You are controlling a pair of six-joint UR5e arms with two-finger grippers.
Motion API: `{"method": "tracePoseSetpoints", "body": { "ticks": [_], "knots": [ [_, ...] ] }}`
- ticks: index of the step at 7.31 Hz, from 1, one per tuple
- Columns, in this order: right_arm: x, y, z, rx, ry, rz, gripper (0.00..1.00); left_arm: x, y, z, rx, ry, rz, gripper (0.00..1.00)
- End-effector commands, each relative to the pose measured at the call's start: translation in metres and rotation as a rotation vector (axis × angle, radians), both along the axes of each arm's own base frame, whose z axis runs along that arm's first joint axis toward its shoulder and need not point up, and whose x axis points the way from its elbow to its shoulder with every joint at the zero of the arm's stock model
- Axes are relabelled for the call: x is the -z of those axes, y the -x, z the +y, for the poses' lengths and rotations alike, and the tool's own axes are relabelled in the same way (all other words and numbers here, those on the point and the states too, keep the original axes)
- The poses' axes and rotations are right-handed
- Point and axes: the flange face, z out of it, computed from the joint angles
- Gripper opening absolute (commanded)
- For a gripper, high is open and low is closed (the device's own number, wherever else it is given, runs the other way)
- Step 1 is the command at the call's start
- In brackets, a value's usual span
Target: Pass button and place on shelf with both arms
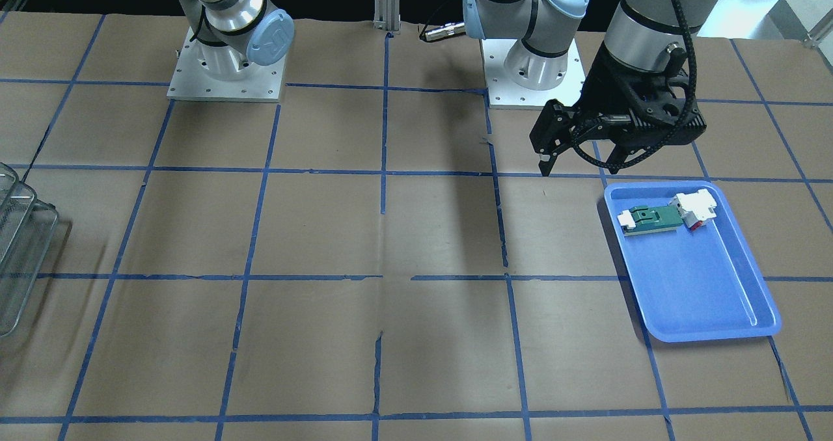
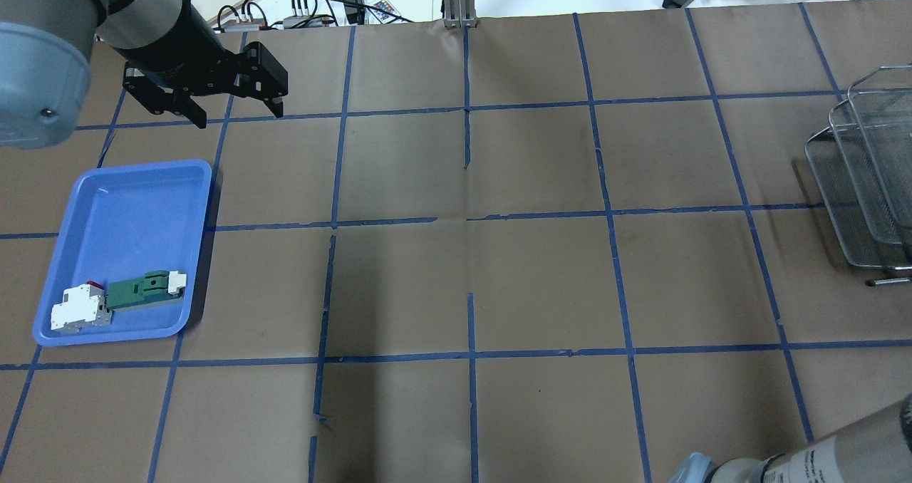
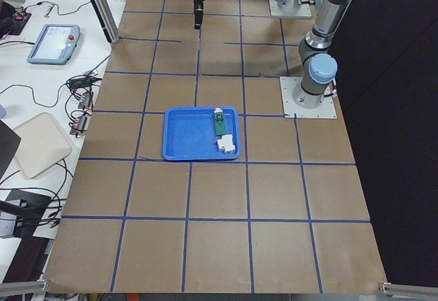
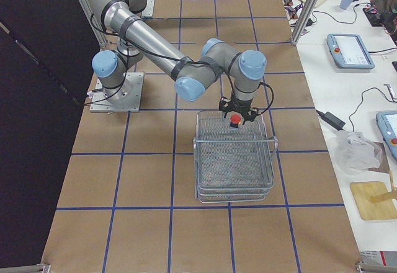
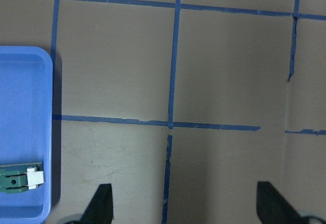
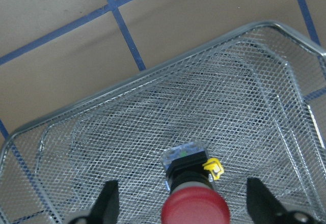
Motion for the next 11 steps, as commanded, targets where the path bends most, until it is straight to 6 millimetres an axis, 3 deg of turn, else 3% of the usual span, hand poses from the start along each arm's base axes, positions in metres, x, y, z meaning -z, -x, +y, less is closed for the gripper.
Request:
{"method": "tracePoseSetpoints", "body": {
  "ticks": [1,4,6,7,9,10,11],
  "knots": [
    [-0.044,-0.033,0.013,0.064,0.015,0.009,1.00,0.000,0.000,-0.001,-0.001,-0.004,-0.002,1.00],
    [-0.110,-0.179,0.020,0.168,0.036,0.020,1.00,0.006,0.002,-0.006,-0.043,-0.016,0.009,1.00],
    [-0.124,-0.291,0.023,0.314,0.042,0.016,1.00,0.006,0.002,-0.007,-0.044,-0.008,0.020,1.00],
    [-0.129,-0.334,0.034,0.403,0.024,0.012,1.00,0.006,0.002,-0.007,-0.044,-0.008,0.020,1.00],
    [-0.132,-0.427,0.053,0.752,0.035,0.008,1.00,0.005,0.002,-0.008,-0.043,-0.005,0.019,1.00],
    [-0.131,-0.454,0.061,0.857,0.035,0.010,1.00,0.005,0.002,-0.008,-0.043,-0.003,0.019,1.00],
    [-0.129,-0.458,0.062,0.971,0.022,0.007,1.00,0.005,0.003,-0.008,-0.043,-0.003,0.021,1.00]
  ]
}}
